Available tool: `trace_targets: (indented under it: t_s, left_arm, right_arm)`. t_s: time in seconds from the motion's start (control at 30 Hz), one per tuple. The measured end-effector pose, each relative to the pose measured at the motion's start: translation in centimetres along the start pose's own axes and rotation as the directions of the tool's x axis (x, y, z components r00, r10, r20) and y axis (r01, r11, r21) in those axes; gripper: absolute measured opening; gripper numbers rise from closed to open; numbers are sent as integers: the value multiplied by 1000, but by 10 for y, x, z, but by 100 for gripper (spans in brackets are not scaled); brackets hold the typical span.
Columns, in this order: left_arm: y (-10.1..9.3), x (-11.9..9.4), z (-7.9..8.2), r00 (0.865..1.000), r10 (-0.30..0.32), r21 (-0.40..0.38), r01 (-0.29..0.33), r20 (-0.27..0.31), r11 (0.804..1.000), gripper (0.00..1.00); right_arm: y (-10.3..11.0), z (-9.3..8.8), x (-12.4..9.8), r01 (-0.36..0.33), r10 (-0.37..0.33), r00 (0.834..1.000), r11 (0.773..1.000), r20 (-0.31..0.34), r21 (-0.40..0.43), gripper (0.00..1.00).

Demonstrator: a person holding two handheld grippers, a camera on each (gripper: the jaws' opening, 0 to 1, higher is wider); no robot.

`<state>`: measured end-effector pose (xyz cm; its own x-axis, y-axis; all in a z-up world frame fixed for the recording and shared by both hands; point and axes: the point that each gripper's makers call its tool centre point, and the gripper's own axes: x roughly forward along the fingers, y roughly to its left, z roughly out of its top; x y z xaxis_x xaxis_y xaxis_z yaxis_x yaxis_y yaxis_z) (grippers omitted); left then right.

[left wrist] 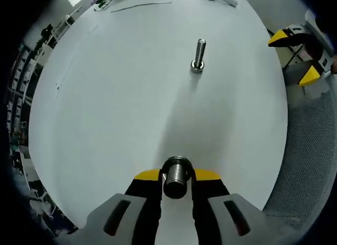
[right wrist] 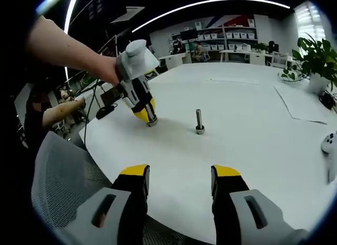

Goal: Place the washer onto the threaded stud by aligning its center hole with the stud, sliding it down to the base, and recovering from edge contact or off-axis alignment until the washer reaches the visible bottom stop.

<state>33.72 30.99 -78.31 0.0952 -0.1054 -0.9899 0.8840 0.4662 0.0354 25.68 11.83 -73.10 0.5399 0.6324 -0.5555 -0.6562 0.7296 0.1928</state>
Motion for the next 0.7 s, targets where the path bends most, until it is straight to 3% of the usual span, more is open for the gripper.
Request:
trace_targets:
  t_s: [0.07,0.2,0.53,0.7]
  left_arm:
    - [-1,-1,2,1000,-12,-31,13,18,999,20]
    - [-2,-2,1,999,-10,-12,11,46,1000,20]
    - [-6,-12,-10,989,16,-116,1,144,993,31]
    - [-5,-26,-9,968,62,-216,-8,243,976,33]
  right_arm:
    - [0,0,0,0,0,1000,1000,-2,-4,50]
    - [1,-1,1,-3,3,1000,1000,-8,-8,50]
    - [3,-5,2,-11,10,1000,999,-29,-35,50]
    - [4,-6,2,-15,13,999,999,-37,-37,50]
